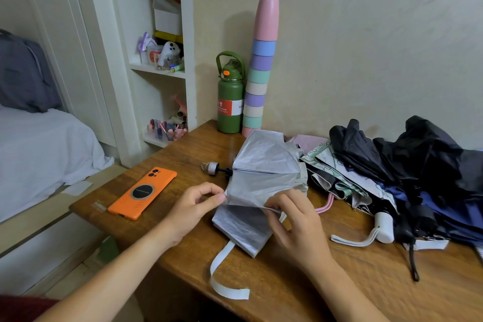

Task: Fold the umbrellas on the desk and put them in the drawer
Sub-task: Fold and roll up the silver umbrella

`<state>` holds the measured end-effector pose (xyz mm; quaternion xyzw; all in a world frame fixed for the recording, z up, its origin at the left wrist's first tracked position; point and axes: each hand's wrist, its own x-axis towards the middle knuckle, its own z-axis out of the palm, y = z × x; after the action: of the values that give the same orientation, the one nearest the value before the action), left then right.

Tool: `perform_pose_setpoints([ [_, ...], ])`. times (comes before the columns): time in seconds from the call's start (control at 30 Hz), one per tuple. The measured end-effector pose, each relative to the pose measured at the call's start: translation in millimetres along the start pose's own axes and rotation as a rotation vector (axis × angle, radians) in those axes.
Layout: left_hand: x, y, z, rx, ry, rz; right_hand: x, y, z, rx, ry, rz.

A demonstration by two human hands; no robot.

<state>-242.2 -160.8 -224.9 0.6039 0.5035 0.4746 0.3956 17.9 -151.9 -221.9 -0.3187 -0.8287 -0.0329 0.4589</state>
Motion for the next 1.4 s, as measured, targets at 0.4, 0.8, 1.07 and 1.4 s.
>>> perform_pose_setpoints([
  [0.4,0,10,-3,-0.148,-0.043,-0.156,3,-4,-7,-0.039,-0.267,-0.119],
  [0.8,8,13,1,0.168,-0.056,-0.296,1,-2,0,0.062,-0.431,-0.114],
  [1.07,3,2,6,0.205,0.002,-0.27,5,36,-14,-0.032,-0.054,0.472],
  [1.4,-1,3,-5,0.259,-0.082,-0.247,13,-11,-23,0.667,-0.597,1.03],
])
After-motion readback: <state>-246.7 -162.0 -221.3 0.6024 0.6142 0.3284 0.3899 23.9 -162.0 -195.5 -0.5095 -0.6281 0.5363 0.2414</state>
